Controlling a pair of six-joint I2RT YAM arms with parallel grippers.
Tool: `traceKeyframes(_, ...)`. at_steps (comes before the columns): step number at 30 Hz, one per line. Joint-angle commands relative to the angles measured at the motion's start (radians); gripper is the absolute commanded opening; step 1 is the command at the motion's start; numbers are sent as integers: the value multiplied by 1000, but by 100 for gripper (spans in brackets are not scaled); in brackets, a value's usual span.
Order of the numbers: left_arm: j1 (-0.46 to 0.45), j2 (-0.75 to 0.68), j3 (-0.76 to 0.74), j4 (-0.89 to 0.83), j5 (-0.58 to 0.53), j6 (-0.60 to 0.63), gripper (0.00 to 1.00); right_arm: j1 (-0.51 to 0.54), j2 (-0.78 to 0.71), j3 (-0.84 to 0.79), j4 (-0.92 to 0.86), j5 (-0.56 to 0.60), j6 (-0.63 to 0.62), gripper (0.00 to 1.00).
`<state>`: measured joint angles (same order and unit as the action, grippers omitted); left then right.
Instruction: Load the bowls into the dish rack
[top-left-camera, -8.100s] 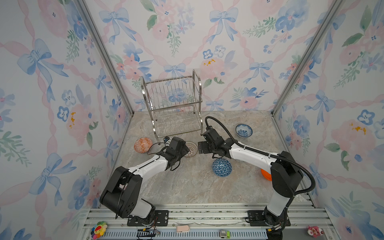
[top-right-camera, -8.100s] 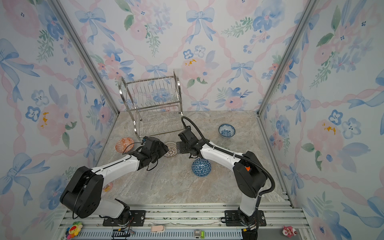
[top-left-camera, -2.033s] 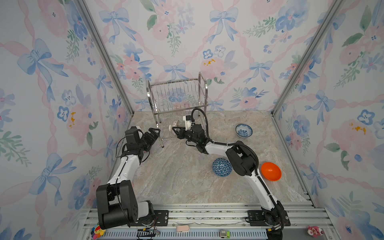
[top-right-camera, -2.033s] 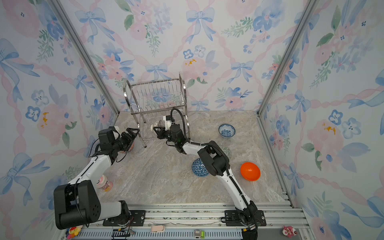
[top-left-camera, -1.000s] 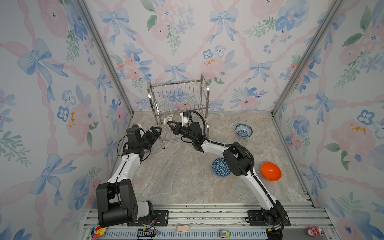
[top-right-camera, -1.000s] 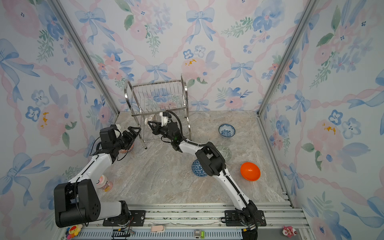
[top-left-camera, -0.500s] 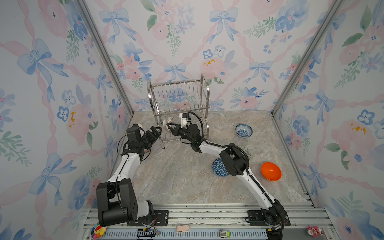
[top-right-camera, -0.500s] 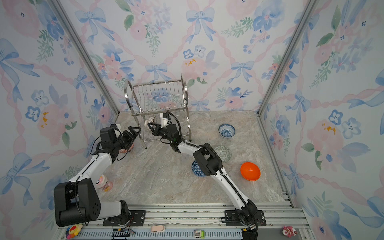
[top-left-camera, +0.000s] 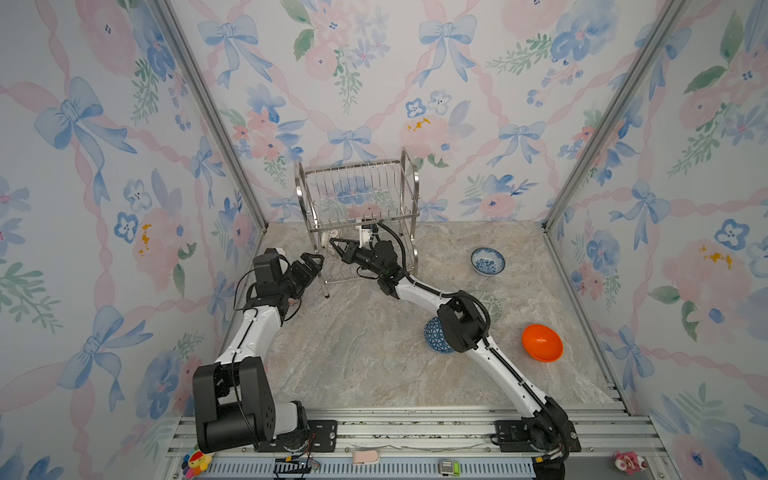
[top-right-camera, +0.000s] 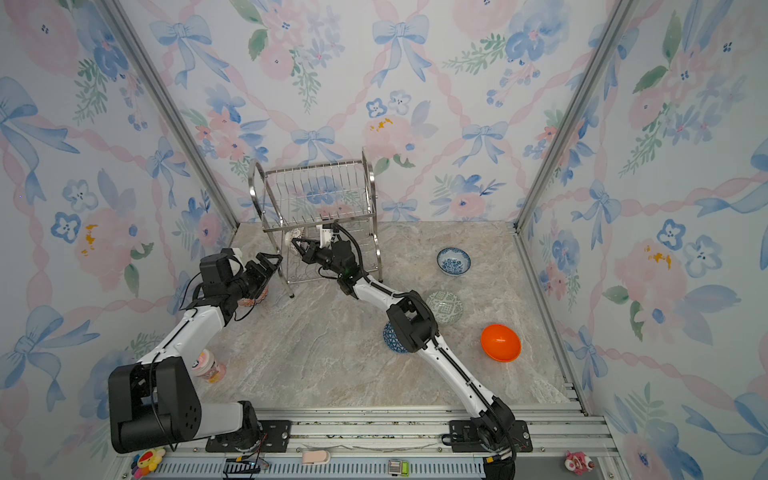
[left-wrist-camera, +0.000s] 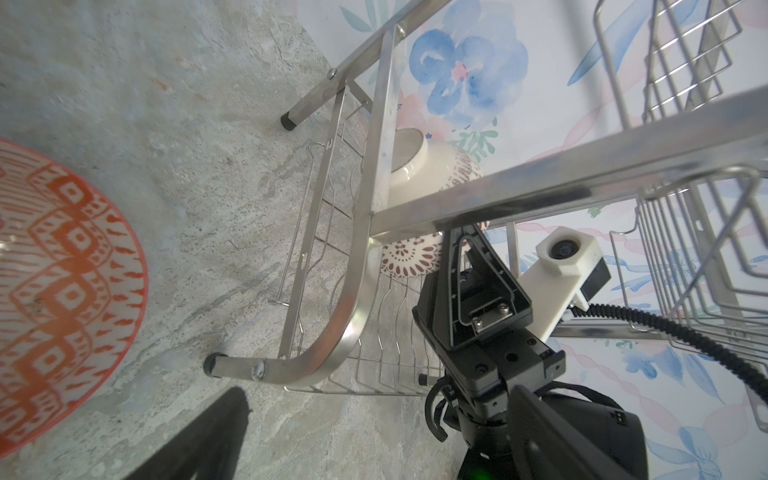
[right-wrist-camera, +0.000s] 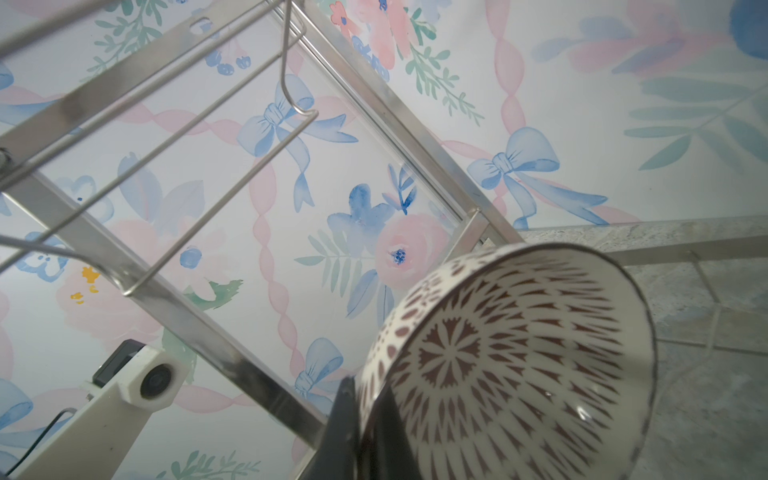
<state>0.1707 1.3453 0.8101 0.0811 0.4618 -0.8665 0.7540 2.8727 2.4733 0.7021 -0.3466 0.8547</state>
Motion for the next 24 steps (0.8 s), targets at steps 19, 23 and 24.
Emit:
traceKeyframes(19, 6, 25, 21, -1, 24, 21, 98, -16, 95, 254, -199, -57, -192, 0)
traceKeyframes(23, 13, 33, 34, -16, -1, 32, 98, -6, 103, 248, -179, -43, -194, 0)
traceKeyframes(24, 15, 37, 42, -17, -2, 28, 98, -4, 102, 242, -167, -42, -190, 0)
